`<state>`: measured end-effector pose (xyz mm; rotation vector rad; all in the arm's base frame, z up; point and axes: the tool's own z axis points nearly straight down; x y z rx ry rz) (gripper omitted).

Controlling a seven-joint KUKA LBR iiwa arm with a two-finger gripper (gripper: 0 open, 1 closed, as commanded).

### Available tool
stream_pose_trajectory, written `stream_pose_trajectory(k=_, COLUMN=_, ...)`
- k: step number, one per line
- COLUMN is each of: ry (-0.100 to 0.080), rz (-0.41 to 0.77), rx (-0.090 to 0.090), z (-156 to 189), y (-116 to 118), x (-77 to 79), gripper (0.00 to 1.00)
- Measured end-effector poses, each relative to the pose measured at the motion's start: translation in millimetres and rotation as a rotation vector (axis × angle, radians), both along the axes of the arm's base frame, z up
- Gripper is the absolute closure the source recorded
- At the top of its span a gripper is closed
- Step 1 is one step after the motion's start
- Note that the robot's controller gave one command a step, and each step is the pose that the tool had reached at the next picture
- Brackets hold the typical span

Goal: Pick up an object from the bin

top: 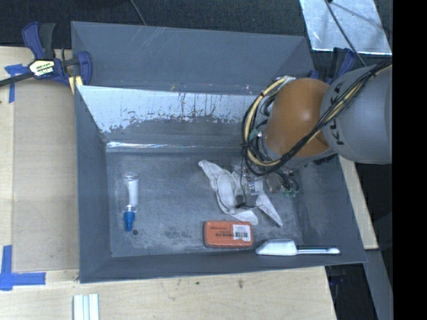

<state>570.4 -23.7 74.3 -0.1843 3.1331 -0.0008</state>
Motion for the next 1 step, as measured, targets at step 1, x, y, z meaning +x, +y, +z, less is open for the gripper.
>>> stream_pose_trajectory(k=1, ry=0.004, rz=0.004, rx=0.000, z=198.1, y=-20.1, x=-31.3, gripper=1.00)
